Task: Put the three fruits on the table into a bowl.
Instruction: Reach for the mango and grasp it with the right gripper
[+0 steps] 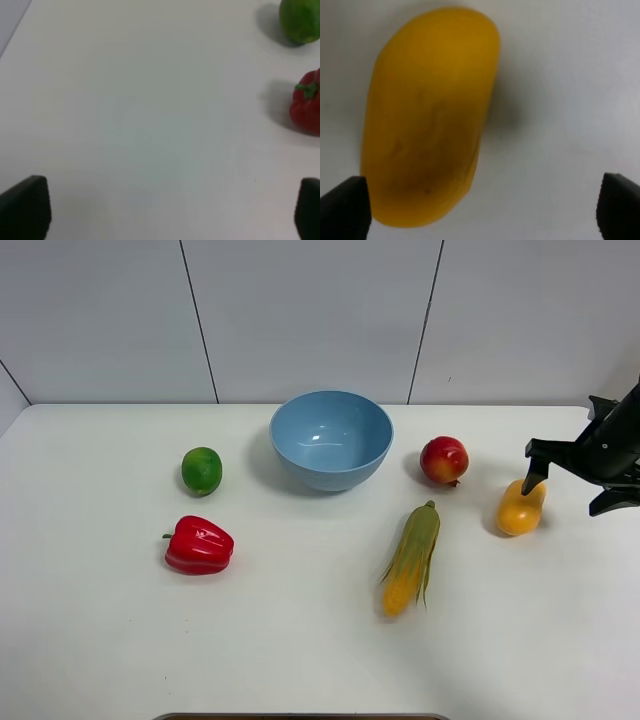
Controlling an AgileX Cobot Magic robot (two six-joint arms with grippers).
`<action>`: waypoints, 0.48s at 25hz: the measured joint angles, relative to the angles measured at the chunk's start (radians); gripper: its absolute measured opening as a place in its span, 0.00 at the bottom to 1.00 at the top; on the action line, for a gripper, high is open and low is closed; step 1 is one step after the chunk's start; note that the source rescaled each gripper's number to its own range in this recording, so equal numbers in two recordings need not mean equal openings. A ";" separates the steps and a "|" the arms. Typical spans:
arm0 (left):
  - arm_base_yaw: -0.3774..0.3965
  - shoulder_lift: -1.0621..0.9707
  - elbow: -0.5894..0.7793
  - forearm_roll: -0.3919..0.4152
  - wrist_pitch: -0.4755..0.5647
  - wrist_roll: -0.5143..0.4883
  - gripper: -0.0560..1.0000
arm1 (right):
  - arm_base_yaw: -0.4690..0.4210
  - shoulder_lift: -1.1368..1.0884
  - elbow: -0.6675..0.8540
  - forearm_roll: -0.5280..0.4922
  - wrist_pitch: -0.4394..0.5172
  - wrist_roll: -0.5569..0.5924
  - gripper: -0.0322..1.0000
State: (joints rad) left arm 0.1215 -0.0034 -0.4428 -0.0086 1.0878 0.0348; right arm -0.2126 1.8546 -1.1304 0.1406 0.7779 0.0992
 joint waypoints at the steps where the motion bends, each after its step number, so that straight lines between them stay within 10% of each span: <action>1: 0.000 0.000 0.000 0.000 0.000 0.000 1.00 | 0.000 0.004 -0.001 0.001 -0.005 -0.003 0.93; 12: 0.000 0.000 0.000 0.001 0.000 0.000 1.00 | 0.000 0.099 -0.101 0.110 0.006 -0.070 0.93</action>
State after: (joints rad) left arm 0.1215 -0.0034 -0.4428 -0.0075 1.0878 0.0348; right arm -0.2126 1.9532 -1.2313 0.2509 0.7835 0.0290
